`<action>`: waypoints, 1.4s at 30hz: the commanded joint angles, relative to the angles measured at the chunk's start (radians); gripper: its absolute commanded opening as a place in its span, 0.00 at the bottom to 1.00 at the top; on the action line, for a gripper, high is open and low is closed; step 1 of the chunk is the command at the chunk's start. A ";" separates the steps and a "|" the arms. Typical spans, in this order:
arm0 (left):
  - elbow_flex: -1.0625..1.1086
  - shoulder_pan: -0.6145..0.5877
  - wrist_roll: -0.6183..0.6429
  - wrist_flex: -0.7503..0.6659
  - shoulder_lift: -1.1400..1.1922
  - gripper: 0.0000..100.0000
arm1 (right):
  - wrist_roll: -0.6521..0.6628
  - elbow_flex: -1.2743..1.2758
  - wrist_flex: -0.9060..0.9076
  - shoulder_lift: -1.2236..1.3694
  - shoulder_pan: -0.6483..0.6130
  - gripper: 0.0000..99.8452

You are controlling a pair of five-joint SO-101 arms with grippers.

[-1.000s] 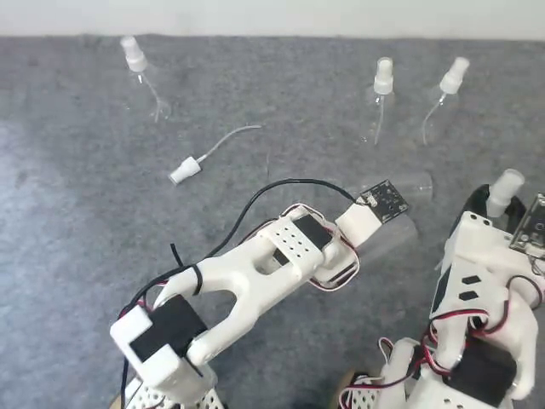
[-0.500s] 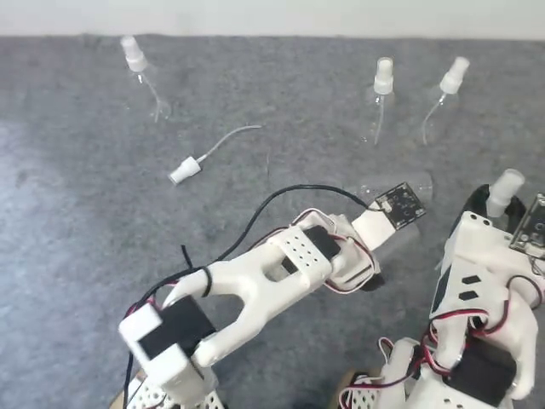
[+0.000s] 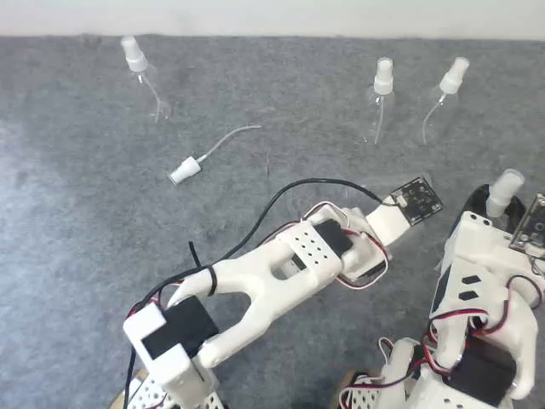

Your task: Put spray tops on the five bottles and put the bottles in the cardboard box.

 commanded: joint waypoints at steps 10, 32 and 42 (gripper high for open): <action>0.186 -0.008 -0.012 0.141 -0.241 0.09 | -0.009 -0.009 -0.021 -0.007 0.015 0.01; 0.389 -0.112 0.014 0.026 -0.574 0.30 | -0.011 -0.009 -0.021 -0.007 0.015 0.01; 0.384 -0.083 -0.071 -0.276 -0.373 0.31 | -0.008 -0.009 -0.022 -0.007 0.015 0.01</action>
